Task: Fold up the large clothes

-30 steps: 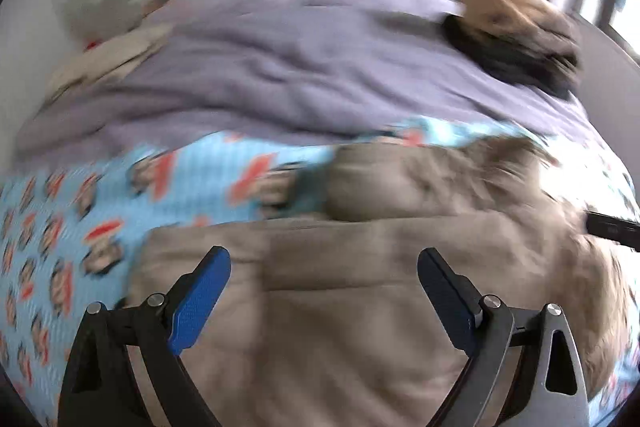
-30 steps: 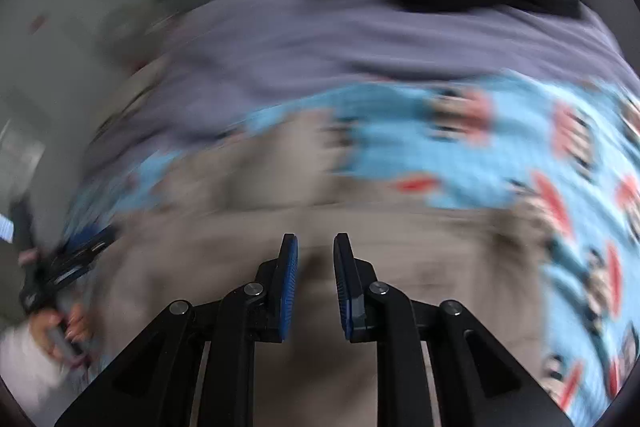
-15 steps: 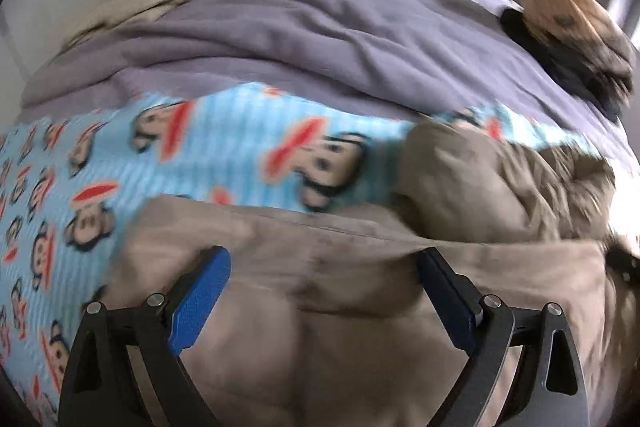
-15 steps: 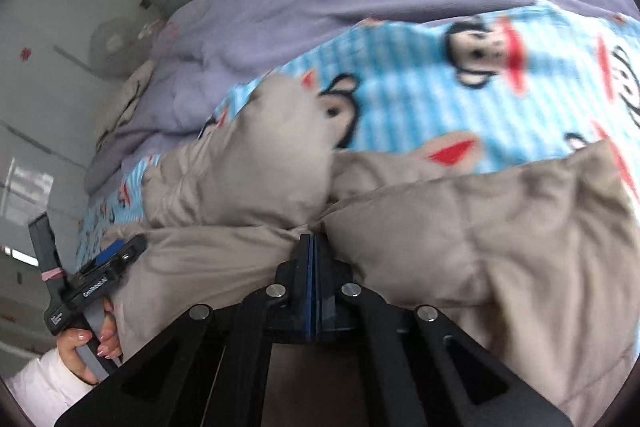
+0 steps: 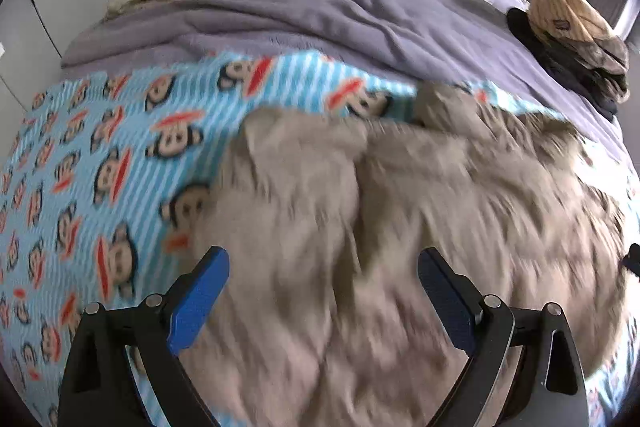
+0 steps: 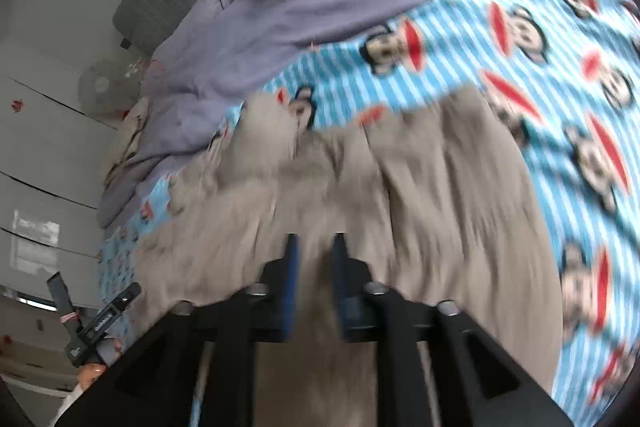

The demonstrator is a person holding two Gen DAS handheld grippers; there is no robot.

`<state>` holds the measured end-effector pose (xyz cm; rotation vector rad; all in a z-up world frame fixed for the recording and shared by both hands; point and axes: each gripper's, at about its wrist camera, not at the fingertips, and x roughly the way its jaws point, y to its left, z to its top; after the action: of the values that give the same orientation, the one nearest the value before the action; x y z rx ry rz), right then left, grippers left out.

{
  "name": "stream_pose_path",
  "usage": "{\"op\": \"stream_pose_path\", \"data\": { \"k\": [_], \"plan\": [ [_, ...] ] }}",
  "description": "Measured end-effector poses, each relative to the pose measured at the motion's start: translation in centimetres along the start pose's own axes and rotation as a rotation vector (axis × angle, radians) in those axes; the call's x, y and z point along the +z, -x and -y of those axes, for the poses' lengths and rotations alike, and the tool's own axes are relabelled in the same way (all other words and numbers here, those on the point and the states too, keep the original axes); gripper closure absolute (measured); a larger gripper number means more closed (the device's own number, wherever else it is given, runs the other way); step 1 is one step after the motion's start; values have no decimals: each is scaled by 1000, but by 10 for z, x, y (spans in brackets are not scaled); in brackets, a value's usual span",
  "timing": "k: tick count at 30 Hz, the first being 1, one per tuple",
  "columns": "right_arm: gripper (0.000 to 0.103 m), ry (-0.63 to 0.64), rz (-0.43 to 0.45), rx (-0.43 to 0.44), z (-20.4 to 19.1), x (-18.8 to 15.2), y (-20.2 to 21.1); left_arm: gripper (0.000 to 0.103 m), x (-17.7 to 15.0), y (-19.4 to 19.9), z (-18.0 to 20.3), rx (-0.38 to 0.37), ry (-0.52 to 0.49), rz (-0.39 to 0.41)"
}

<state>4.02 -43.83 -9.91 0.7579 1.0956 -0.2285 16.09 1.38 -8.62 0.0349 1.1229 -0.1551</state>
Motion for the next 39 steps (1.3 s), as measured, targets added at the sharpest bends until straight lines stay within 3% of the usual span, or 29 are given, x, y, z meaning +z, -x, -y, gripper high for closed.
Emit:
{"op": "stream_pose_path", "data": {
  "k": [1,6,9,10,16,18,22,27,29,30,33,39],
  "plan": [
    [56,-5,-5,2,1,-11,5,7,-8,4,1,-6,5,-14],
    [53,-9,-51,-6,7,-74,31,7,-54,22,1,-35,46,-65],
    [44,-34,-76,-8,14,-103,38,6,-75,27,-2,-72,66,-75],
    [41,-48,-82,-4,18,-112,40,0,-80,28,-2,-72,66,-77],
    [40,-83,-97,-15,32,-149,36,0,-105,28,-5,-58,52,-61],
    [33,-84,-94,-6,35,-158,31,0,-111,24,-8,-65,51,-70],
    [18,-115,-74,29,42,-170,22,0,-120,17,-13,-54,47,-85],
    [17,-218,-49,82,51,-173,11,0,-122,10,-16,-64,56,-125],
    [2,-265,-53,135,56,-170,8,0,-120,10,-16,-70,45,-126],
    [0,-283,-53,151,58,-168,7,0,-119,10,-15,-65,38,-126],
    [0,-285,-74,189,57,-157,4,0,-115,9,-14,-36,21,-126],
    [0,-277,-89,182,51,-142,-5,0,-113,-3,-19,-19,40,-148]
  ]
}}
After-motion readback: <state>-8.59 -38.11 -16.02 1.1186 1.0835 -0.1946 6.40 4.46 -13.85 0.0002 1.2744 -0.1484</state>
